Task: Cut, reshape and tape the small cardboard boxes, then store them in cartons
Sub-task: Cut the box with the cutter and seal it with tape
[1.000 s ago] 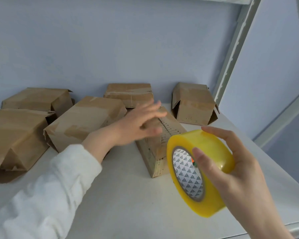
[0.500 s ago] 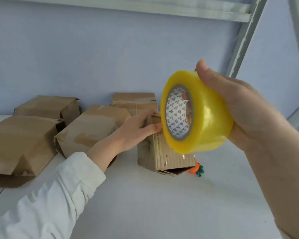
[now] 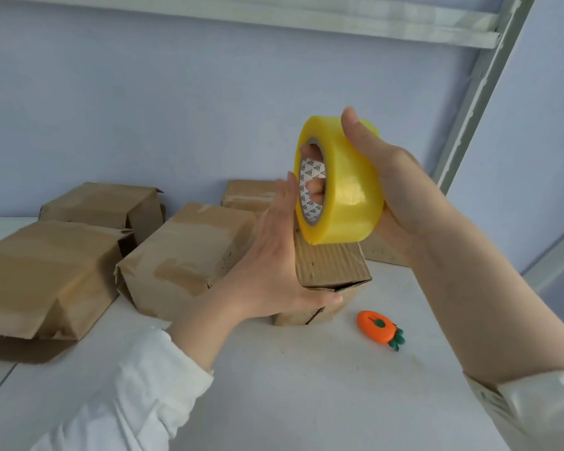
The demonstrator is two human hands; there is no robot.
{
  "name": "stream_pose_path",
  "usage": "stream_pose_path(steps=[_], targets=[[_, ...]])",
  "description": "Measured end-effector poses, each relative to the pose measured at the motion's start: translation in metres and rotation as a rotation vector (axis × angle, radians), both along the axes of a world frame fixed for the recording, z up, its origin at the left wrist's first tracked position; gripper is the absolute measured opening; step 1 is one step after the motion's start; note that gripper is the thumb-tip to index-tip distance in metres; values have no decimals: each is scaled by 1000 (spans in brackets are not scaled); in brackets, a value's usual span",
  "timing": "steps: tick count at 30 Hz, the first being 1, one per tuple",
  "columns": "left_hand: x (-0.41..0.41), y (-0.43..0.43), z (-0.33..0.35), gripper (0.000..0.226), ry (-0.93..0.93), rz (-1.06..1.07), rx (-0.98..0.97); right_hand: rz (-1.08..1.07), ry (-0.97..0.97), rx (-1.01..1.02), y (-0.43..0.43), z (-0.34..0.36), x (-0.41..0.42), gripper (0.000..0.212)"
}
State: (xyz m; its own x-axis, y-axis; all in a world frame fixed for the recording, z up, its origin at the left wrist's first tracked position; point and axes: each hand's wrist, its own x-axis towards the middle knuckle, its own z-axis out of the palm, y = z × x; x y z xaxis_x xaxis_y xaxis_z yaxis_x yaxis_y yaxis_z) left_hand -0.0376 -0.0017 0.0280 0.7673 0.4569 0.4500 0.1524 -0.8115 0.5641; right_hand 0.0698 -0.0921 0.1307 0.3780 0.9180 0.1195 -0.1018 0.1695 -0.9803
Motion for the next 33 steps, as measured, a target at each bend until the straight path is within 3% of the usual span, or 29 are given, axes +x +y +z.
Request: stream_pose_path(steps=[3,7,12,15,17,23,26,29,33], targets=[[4,6,2,139,-10,5,-55,-43,-129,41,5,-18,1,49],[10,20,5,144,9,26,-122,-139,-251,84,15,-34,0,67],[13,36,1,143,44,68,-279,-293,-192,51,30,-32,-6,34],[15,45,1,144,55,99,-352,-375,-174,-35,19,-20,-10,46],[16,48,4,141,103,98,-317,-384,-195,-99,4,-13,-14,54],[16,50,7,106,304,133,-153,-323,-239,-229,-49,-14,-26,54],[17,48,10,104,327,143,-140,-270,-230,-284,-71,-30,-38,27],[17,45,10,110,323,149,-125,-266,-220,-325,-81,-57,-39,52],[13,44,18,104,410,107,-138,-312,-136,-272,-80,-74,-42,47]])
